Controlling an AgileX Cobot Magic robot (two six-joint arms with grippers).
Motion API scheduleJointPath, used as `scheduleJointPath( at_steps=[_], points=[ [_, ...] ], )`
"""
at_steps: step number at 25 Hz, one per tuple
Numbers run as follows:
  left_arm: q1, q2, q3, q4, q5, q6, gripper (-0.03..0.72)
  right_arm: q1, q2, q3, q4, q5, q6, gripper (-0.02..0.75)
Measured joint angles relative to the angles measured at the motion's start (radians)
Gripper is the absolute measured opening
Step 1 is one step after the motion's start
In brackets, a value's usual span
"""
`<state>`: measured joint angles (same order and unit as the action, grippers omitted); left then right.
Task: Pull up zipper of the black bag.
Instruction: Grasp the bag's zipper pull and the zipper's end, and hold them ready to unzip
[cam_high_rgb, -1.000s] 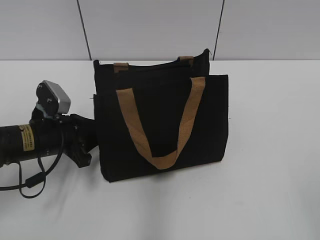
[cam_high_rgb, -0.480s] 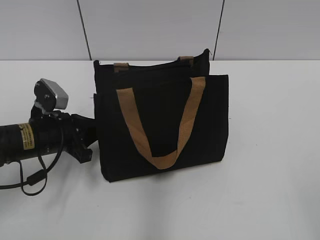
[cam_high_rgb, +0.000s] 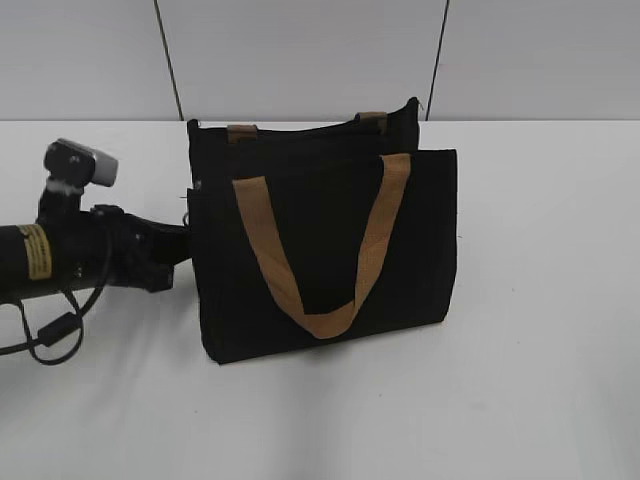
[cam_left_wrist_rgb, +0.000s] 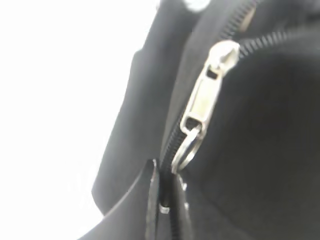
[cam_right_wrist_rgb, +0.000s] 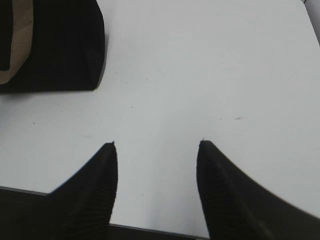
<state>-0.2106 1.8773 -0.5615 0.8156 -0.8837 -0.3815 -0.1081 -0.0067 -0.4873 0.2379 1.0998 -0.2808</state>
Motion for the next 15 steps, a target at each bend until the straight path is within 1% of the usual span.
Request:
scheduleJointPath(
  at_steps=[4, 8, 15],
  points=[
    [0.0, -0.125, 0.0, 0.013, 0.112, -0.118, 0.021, 0.0, 0.0, 0.0, 0.0, 0.0, 0.0, 0.401],
    [0.0, -0.29, 0.0, 0.073, 0.205, -0.224, 0.021, 0.0, 0.0, 0.0, 0.0, 0.0, 0.0, 0.401],
    [0.0, -0.549, 0.001, 0.25, 0.233, -0.46, 0.021, 0.0, 0.0, 0.0, 0.0, 0.0, 0.0, 0.401]
  ],
)
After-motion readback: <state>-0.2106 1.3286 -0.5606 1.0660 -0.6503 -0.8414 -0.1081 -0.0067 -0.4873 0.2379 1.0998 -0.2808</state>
